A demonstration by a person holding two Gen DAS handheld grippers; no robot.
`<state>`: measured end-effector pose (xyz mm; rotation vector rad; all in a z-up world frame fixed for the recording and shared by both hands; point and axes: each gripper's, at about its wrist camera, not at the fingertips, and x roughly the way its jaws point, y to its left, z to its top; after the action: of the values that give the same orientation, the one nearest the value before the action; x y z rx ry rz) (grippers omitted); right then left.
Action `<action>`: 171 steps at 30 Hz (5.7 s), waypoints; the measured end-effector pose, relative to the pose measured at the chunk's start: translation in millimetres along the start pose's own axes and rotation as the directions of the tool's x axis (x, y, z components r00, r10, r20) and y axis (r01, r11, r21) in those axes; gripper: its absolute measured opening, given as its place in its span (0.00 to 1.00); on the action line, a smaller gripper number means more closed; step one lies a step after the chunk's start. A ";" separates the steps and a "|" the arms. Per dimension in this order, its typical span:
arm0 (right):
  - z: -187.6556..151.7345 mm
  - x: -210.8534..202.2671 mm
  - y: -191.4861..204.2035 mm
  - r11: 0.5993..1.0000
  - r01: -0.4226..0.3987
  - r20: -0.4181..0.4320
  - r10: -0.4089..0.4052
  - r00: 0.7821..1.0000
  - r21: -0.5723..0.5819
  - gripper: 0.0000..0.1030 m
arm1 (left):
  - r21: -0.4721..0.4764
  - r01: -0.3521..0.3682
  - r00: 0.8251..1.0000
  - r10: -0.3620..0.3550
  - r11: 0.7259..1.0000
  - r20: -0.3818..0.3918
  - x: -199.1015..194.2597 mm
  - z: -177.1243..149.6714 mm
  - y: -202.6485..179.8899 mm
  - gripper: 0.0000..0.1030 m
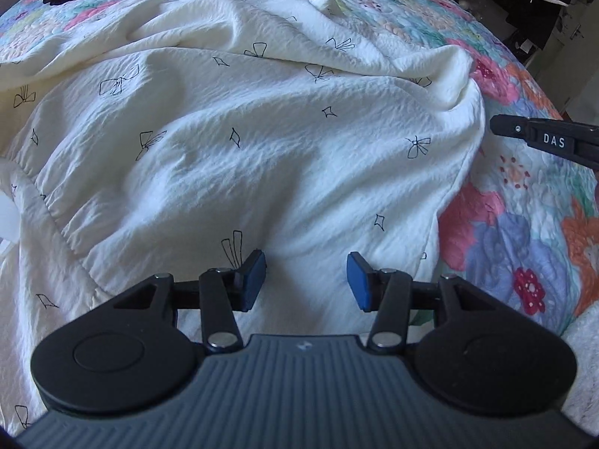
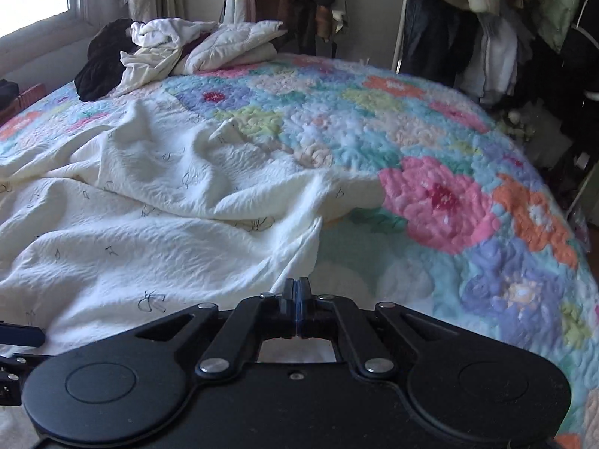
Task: Fold clothes
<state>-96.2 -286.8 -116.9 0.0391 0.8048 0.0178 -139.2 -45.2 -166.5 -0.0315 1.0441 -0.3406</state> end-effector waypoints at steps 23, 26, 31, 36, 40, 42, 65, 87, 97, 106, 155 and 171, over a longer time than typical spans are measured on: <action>44.0 30.7 -21.1 0.999 -0.017 0.300 0.005 0.954 0.037 0.01 | -0.104 -0.103 0.995 0.102 0.989 -0.016 8.3 43.2 -1.4 0.59; 42.6 29.6 -25.7 0.996 0.087 0.295 -0.079 0.952 -0.016 0.02 | -0.153 -0.114 0.993 0.113 0.982 -0.018 5.4 35.7 11.4 0.59; 34.3 61.7 -66.3 0.975 0.157 0.082 -0.171 0.982 0.159 0.15 | -0.120 -0.128 0.991 0.124 0.984 -0.046 8.7 29.8 13.4 0.59; 29.1 39.5 -71.7 0.953 0.176 0.115 -0.209 0.971 0.246 0.30 | -0.096 -0.152 0.988 0.151 0.984 -0.021 -16.1 33.8 22.7 0.59; 25.3 4.7 -60.1 0.954 0.072 0.176 -0.127 0.976 0.290 0.33 | -0.101 -0.173 0.983 0.179 0.980 0.046 -61.7 28.9 49.6 0.59; 26.8 -13.2 -47.9 0.946 -0.046 0.197 -0.019 0.980 0.322 0.36 | -0.149 -0.177 0.978 0.190 0.973 0.081 -85.9 27.4 75.1 0.59; 45.5 -20.4 284.0 0.784 -0.620 -0.160 0.615 0.772 0.024 0.57 | -0.627 -0.208 0.944 0.321 0.751 0.072 -113.1 -5.2 331.9 0.60; 28.8 29.3 313.0 0.881 -0.458 -0.194 0.432 0.881 -0.117 0.57 | -0.611 -0.379 0.884 0.466 0.695 -0.019 -122.9 -23.1 296.0 0.08; 50.9 0.6 308.1 0.873 -0.472 -0.258 0.431 0.865 -0.123 0.58 | -0.641 -0.156 0.925 0.339 0.751 0.173 -180.2 -33.1 317.5 0.40; 75.5 -39.1 312.6 0.877 -0.452 -0.222 0.414 0.883 -0.162 0.61 | -0.523 -0.185 0.933 0.315 0.832 0.171 -185.4 8.5 301.7 0.56; 125.7 120.2 280.4 0.962 -0.265 0.011 0.265 0.964 0.072 0.02 | -0.535 -0.060 0.893 0.285 0.843 0.349 -104.4 66.6 406.4 0.31; 98.3 108.1 277.1 0.993 -0.113 -0.131 0.107 0.986 -0.036 0.09 | -0.525 0.124 0.979 -0.019 0.842 0.201 -47.8 63.6 392.0 0.51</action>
<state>49.3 -9.4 -115.1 0.0416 0.9307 0.1434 -4.5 331.4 -167.0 -0.6013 0.9218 -0.0985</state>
